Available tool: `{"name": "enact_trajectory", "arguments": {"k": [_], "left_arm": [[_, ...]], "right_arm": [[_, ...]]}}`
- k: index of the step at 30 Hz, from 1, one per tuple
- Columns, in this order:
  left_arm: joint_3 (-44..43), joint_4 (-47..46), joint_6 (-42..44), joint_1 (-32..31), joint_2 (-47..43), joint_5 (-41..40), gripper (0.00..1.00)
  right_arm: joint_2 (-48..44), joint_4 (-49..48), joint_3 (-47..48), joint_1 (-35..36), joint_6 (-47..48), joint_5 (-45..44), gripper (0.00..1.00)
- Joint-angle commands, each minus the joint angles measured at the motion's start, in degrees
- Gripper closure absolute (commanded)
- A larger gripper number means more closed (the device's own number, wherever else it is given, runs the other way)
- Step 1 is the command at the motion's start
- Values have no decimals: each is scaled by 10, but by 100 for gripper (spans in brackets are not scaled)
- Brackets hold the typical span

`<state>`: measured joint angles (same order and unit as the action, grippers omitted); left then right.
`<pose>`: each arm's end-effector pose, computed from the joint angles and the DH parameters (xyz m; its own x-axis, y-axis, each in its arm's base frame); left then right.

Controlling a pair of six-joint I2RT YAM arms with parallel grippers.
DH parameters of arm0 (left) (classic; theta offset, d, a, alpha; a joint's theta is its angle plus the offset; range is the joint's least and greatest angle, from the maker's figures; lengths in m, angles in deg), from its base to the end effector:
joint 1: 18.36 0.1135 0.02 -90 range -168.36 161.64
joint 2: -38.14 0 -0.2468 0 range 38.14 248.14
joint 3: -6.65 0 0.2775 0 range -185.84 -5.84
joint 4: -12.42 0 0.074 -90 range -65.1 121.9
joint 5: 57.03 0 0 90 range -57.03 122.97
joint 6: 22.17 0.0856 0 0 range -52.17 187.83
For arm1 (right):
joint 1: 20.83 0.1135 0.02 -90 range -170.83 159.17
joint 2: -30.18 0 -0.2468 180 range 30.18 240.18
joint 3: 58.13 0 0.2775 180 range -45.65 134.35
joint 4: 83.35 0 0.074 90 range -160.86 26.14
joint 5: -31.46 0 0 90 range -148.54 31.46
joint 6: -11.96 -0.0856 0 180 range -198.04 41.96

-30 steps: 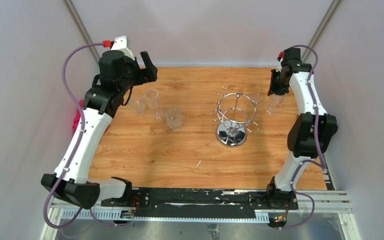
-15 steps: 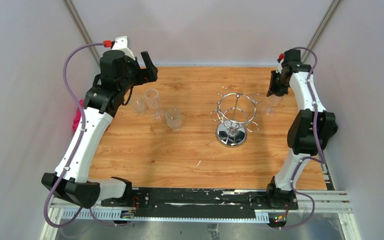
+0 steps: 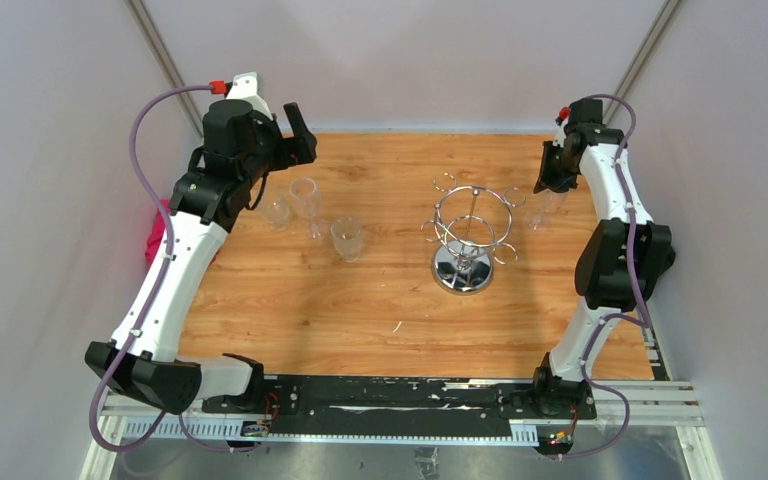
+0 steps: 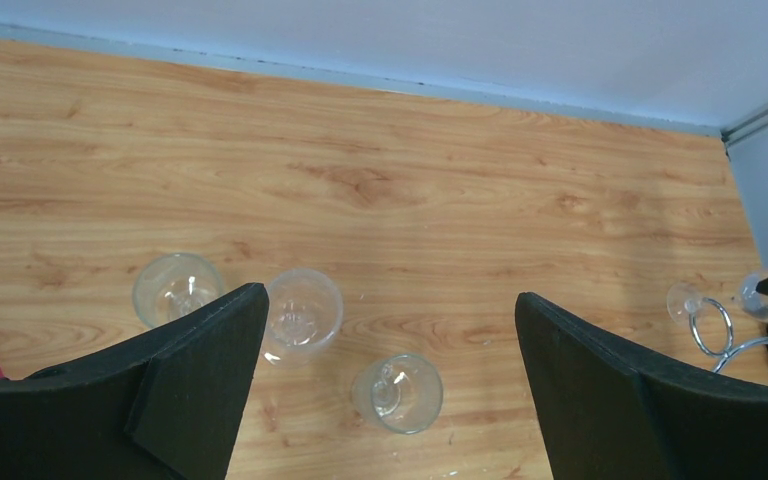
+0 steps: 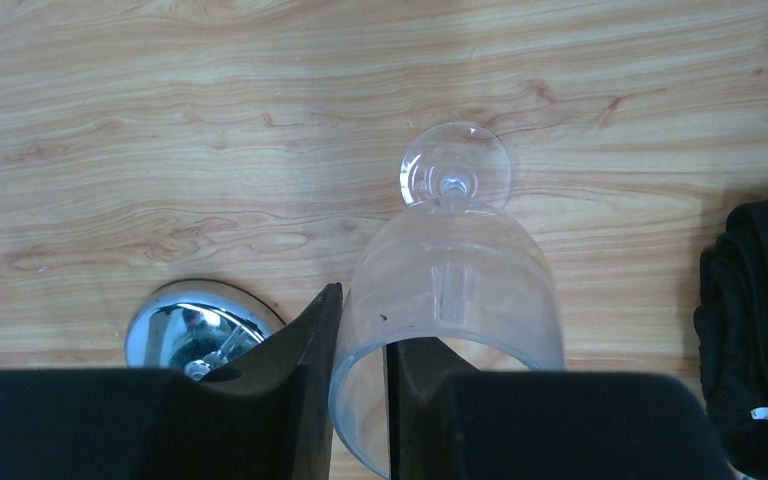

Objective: Take the wine glass off the wine glass rack

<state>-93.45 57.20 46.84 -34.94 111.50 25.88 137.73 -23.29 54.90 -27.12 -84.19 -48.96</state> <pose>0.3368 -0.0893 0.4256 -0.3383 -0.2702 -0.9014 0.0530 0.9509 -0.3049 0.4612 -0.0365 0.2462 -0.8041 0.1949 -0.5617 0.0989 0.9754 0.1969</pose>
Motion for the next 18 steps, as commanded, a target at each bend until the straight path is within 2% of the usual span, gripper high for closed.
{"name": "enact_trajectory", "arguments": {"k": [1, 5, 10, 18], "left_arm": [[-2, -2, 6, -1, 1, -3, 0], [1, -3, 4, -1, -1, -3, 0], [2, -3, 3, -2, -2, -3, 0], [6, -3, 3, -1, -3, -1, 0]], "right_arm": [[-5, 12, 11, -8, -8, 5, 81], [-19, 12, 10, -8, -11, 5, 66], [-35, 12, 9, -8, -11, 4, 54], [-55, 14, 17, -8, -15, 6, 52]]}}
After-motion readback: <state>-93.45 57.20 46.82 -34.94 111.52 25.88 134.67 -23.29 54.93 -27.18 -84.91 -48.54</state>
